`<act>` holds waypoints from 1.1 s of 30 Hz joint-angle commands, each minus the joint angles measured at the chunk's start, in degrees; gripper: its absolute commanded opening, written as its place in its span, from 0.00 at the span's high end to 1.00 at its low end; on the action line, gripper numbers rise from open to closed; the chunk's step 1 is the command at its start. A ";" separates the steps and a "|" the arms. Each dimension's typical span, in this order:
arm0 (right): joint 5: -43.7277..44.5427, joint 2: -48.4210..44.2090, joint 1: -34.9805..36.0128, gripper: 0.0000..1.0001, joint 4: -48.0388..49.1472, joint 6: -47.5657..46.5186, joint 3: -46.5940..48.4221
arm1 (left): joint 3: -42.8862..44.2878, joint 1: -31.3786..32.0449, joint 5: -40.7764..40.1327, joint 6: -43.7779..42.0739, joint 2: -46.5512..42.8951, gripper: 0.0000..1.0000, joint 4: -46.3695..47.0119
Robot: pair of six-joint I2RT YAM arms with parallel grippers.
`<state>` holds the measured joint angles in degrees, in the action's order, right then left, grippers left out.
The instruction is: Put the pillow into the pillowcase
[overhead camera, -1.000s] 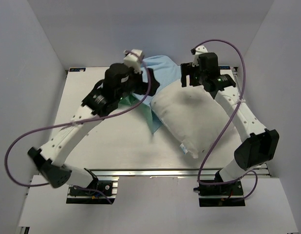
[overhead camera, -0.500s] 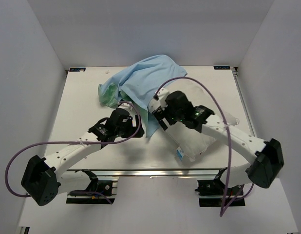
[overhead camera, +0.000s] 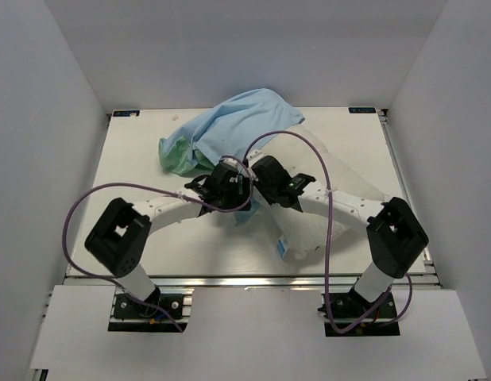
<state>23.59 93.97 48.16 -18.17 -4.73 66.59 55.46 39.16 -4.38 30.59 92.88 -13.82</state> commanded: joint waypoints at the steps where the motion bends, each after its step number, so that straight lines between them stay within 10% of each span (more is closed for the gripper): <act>1: -5.39 -2.82 -2.89 1.00 4.54 2.10 2.06 | 2.98 -0.22 -0.57 -2.37 3.00 0.13 0.89; 6: -12.33 -8.09 -3.25 1.00 10.15 0.69 1.35 | 9.81 -0.22 5.77 -3.43 6.35 0.99 -1.19; 17: -23.07 -18.30 -5.36 1.00 42.13 6.31 -1.45 | 3.86 2.50 23.17 -0.71 -25.88 1.00 5.13; 25: -13.15 -10.67 -2.03 1.00 72.66 8.07 -11.48 | 9.22 6.10 38.55 1.66 -30.04 1.00 5.65; 33: 0.74 -6.69 7.47 1.00 82.86 6.22 -18.06 | 9.23 6.72 31.29 4.48 -29.86 1.00 5.48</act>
<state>15.73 89.36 52.49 51.70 1.63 49.30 61.23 43.44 22.83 32.75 65.17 -14.94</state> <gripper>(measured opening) 0.027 0.022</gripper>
